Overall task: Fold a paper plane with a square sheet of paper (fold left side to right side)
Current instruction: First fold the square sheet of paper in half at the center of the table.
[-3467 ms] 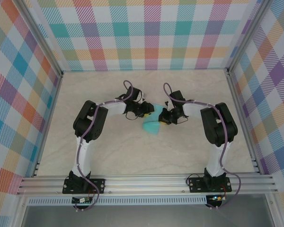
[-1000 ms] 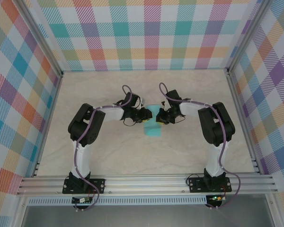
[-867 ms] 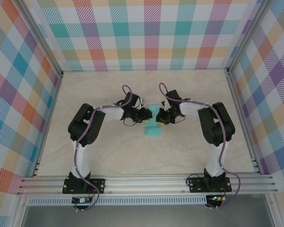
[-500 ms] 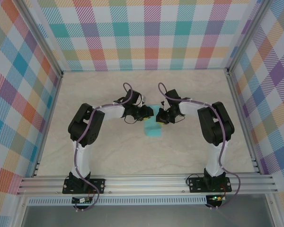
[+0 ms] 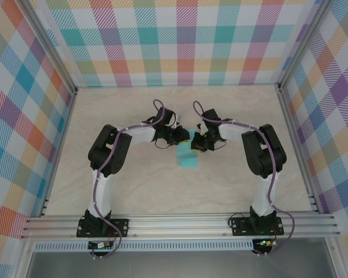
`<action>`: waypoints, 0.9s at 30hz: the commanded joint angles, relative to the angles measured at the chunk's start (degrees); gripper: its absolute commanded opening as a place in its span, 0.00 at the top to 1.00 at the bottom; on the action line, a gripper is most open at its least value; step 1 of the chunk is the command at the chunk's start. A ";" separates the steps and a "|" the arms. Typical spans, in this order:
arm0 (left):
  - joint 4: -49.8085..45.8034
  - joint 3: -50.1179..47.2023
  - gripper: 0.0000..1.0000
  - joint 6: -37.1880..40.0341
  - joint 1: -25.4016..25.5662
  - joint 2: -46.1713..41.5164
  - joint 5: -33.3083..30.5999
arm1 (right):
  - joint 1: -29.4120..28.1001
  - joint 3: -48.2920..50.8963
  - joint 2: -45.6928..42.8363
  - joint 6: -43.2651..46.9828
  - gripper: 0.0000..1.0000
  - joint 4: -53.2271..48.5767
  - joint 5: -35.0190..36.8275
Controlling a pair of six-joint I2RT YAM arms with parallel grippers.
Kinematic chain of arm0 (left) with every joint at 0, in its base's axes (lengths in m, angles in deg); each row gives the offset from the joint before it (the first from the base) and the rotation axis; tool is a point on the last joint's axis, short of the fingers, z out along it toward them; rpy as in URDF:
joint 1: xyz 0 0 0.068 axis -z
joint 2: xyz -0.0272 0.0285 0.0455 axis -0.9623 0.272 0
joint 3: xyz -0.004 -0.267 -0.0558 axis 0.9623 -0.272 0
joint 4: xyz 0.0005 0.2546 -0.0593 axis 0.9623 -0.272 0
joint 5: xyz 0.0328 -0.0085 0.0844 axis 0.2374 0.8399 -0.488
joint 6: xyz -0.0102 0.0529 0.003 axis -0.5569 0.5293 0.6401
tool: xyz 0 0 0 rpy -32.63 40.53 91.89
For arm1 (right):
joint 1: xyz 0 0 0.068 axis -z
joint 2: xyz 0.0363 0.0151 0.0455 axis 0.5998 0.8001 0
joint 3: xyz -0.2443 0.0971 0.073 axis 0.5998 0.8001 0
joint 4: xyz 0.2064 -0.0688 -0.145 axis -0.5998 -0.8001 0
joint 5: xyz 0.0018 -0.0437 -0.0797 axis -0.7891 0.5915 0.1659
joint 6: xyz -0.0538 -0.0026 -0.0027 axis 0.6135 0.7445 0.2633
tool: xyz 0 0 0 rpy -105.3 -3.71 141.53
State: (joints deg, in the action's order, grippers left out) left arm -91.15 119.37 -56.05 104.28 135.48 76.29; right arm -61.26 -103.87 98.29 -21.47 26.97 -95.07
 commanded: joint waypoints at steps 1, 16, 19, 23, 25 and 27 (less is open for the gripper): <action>-0.62 0.53 0.80 1.16 -1.12 1.11 0.11 | -0.21 1.48 4.50 1.68 0.90 -5.72 7.28; 1.82 1.59 0.79 1.93 -3.96 3.66 -5.12 | -0.21 1.40 5.18 3.20 0.90 -7.20 8.34; 1.49 1.90 0.79 2.44 -4.05 4.23 -6.42 | -0.21 1.46 5.19 3.28 0.90 -7.32 8.51; 0.19 3.54 0.78 2.90 -4.14 4.59 -8.68 | -0.21 1.48 5.16 3.37 0.90 -7.57 8.73; -0.16 4.53 0.78 2.84 -4.14 4.79 -9.83 | -0.21 1.40 5.27 3.27 0.90 -7.58 8.78; -0.23 5.63 0.78 2.47 -4.14 5.23 -10.40 | -0.25 1.29 5.45 3.29 0.90 -7.57 8.69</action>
State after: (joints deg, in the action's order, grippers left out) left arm -90.56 122.94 -55.22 101.18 138.49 72.33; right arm -61.26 -104.59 98.62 -19.76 25.76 -94.46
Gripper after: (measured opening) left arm 0.221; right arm 0.098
